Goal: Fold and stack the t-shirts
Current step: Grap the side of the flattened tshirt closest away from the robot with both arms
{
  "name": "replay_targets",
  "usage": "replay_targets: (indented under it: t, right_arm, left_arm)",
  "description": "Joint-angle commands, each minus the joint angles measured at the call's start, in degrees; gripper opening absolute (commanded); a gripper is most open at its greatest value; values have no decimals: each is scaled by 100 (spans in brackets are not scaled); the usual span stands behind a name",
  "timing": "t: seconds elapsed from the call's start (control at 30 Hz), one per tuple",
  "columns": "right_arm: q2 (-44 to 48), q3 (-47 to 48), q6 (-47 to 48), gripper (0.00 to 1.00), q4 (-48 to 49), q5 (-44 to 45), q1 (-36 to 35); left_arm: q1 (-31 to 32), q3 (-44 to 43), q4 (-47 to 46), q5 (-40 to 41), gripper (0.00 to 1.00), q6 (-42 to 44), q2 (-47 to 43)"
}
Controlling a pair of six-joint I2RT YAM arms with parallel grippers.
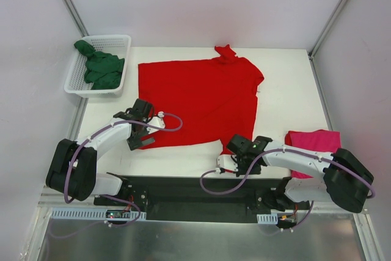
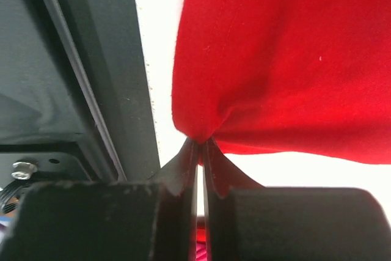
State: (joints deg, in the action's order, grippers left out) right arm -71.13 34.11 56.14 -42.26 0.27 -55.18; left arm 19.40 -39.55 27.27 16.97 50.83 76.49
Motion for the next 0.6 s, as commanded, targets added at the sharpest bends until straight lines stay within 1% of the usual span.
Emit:
replay_targets:
  t: [0.0, 0.27, 0.4, 0.5, 0.57]
  right_arm:
    - [-50, 210, -103, 1, -282, -457, -81]
    - [-15, 667, -209, 1, -774, -739, -213]
    - [-41, 711, -156, 1, -819, -730, -265]
    - [-23, 676, -147, 1, -880, -809, -283]
    - [3, 624, -147, 1, -933, -836, -335]
  left_arm:
    - [-41, 53, 86, -10, 99, 94, -90]
    - [-41, 132, 86, -62, 99, 129, -99]
    - [-33, -104, 112, -185, 99, 25, -239]
    - [11, -325, 367, -308, 99, -99, -318]
    - [72, -317, 516, -343, 99, -47, -494]
